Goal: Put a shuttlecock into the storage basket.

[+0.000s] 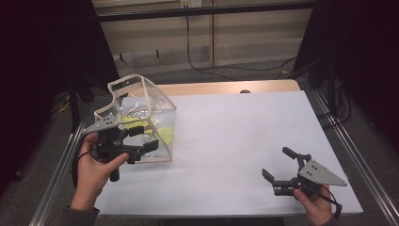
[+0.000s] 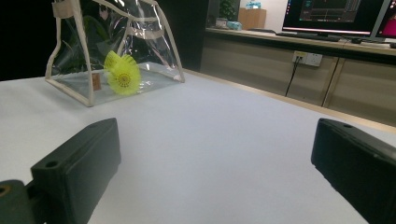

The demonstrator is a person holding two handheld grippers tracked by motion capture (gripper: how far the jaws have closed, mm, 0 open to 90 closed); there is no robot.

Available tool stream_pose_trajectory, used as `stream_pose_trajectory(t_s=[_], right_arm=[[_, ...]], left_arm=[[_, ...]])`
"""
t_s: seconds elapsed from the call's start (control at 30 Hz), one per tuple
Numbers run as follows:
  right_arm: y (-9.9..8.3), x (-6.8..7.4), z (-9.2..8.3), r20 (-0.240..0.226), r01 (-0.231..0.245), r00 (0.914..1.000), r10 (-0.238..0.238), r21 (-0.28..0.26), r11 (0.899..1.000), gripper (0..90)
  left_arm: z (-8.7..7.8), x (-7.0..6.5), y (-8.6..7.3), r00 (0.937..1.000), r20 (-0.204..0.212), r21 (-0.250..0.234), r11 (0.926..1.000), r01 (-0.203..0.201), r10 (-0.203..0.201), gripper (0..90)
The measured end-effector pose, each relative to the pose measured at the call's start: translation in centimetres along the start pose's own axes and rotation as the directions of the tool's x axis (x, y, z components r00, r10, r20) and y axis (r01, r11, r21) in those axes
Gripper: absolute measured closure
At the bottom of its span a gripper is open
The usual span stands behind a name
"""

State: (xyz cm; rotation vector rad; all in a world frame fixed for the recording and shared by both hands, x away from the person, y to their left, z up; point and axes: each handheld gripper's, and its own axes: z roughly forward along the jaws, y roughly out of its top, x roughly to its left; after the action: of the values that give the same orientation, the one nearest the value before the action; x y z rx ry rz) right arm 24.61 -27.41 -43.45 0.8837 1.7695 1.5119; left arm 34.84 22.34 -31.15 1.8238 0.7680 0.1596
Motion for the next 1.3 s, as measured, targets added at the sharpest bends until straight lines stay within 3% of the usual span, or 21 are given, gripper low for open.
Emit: stream_pose_trajectory(t_s=[0.87, 1.3], right_arm=[[0.1, 0.0, -0.1, 0.001, 0.000, 1.0000, 0.000, -0.002, 1.000, 1.2], [0.1, 0.0, -0.1, 0.000, 0.004, 1.0000, -0.004, -0.006, 1.000, 1.2]], left_arm=[[0.8, -0.1, -3.1, 0.9998, 0.018, -0.030, 0.9995, -0.008, 0.009, 9.0], [1.2, -0.1, -4.2, 0.9999, 0.007, -0.038, 0.9992, -0.014, 0.014, 8.6]])
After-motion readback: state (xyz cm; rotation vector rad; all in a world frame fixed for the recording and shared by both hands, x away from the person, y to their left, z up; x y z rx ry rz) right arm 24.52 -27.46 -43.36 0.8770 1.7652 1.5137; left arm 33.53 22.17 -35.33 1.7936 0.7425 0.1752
